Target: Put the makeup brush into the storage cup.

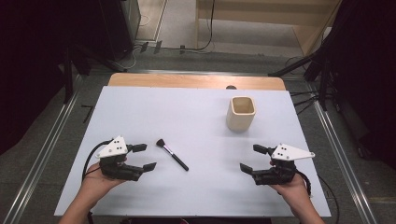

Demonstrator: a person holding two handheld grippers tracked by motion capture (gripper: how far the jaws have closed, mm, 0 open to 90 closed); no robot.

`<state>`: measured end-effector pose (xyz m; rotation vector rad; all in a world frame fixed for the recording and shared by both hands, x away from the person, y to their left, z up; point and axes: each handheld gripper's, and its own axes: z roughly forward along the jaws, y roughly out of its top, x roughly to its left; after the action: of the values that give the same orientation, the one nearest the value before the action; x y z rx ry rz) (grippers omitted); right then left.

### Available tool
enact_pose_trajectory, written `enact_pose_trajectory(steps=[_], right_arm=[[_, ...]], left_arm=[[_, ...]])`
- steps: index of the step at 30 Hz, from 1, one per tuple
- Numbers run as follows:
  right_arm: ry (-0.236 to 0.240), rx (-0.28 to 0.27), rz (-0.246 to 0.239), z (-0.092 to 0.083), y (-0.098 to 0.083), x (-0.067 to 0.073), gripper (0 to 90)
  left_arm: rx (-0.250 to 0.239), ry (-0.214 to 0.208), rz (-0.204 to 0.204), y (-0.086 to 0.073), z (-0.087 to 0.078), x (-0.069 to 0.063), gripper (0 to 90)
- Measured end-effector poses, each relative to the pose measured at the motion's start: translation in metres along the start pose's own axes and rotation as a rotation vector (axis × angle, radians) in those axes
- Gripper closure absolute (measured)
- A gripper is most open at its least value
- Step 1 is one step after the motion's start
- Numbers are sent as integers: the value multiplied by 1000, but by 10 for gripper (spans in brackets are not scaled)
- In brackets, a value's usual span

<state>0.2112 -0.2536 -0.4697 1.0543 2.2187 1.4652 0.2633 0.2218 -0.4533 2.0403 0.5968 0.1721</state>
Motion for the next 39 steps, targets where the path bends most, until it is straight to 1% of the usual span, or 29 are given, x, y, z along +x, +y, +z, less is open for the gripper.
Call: enact_pose_trajectory(steps=[5,9,13,15,18,22,27,31,39], right_arm=[[17,-2,9,0,0,0,147],[23,-4,1,1,0,0,147],[29,-5,10,1,0,0,147],[28,-2,13,1,0,0,147],[27,-4,16,1,0,0,147],[34,-1,19,2,0,1,147],[33,3,18,2,0,1,147],[37,3,24,2,0,0,147],[41,5,19,3,-1,0,147]], left_arm=[[-15,0,0,0,-1,-1,242],[-11,0,-1,0,-1,0,241],[-15,1,10,-1,-1,0,240],[-10,6,4,-1,0,0,241],[-3,11,23,-2,1,0,217],[-18,12,29,-2,0,0,205],[-19,10,35,-2,0,0,202],[-23,9,31,-2,-1,0,202],[-23,3,25,-2,-1,0,203]])
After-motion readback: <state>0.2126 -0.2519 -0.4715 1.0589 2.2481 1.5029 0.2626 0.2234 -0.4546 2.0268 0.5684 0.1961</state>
